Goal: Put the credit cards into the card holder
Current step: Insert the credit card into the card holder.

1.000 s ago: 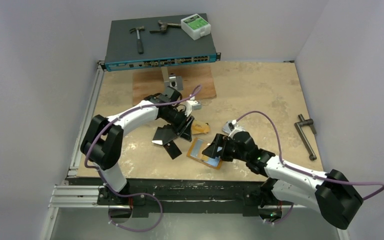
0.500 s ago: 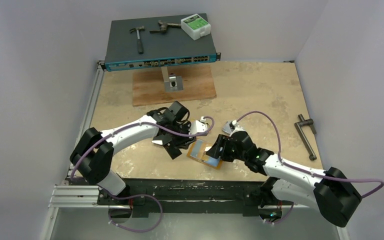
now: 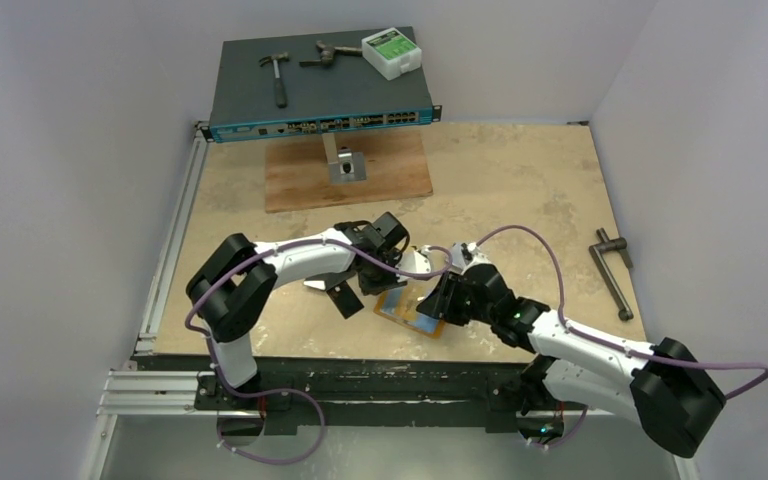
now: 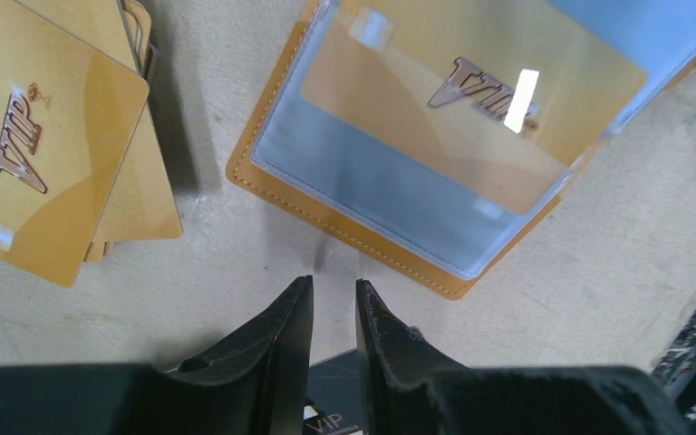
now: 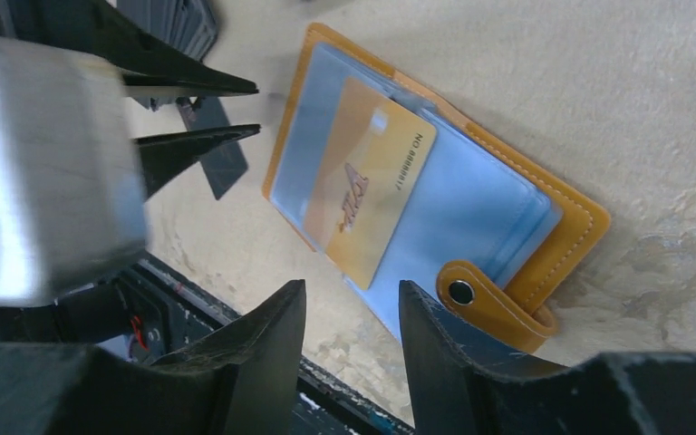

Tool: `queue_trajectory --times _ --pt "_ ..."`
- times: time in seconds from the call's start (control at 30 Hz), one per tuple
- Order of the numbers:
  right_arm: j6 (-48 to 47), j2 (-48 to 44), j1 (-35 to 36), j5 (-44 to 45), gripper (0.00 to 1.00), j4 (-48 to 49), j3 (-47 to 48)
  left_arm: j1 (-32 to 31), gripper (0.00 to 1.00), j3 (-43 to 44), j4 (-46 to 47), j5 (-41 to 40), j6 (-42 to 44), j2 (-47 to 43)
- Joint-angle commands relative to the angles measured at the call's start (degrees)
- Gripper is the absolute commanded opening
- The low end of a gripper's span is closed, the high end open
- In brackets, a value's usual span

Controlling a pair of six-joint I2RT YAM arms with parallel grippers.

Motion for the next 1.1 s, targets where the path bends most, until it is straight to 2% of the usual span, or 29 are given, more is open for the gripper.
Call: queue_trajectory --times 0.0,0.17,0.33,0.53,0.7,0.93,1.0,1.07 --pt "2.34 -0.02 0.17 -1.24 0.42 2.15 -2.52 -0.39 0.22 -0.17 2.8 3.86 -7.13 -3.24" --pt "2.49 -1.08 0.12 0.57 0.41 -0.72 -3.64 -0.48 0.23 -4.39 7.75 8.42 -11.44 -3.68" --pt "1.44 -2.8 -0.09 5.26 0.41 -9.13 -1.89 -0.49 0.23 -6.29 9.58 12.38 -13.09 -1.74" --pt "-0.22 -4.98 -1.1 8.33 0.43 -15.63 1.57 -0.57 0.23 -10.3 15.68 23.68 -16.49 -1.06" --pt "-1.5 -4.18 -1.12 6.58 0.43 -15.24 6.17 0.15 0.24 -11.5 16.76 26.01 -16.11 -2.09" --pt "-5.27 4.73 -1.11 5.05 0.54 -15.74 12.7 1.08 0.23 -17.09 22.34 25.25 -15.57 -4.81" --pt "-5.83 5.25 -1.06 5.57 0.56 -17.1 13.89 2.0 0.24 -19.11 24.48 25.51 -15.8 -6.14" --pt "-6.65 4.59 -1.05 6.42 0.56 -22.42 15.98 3.07 0.23 -19.75 24.87 25.58 -15.55 -7.2"
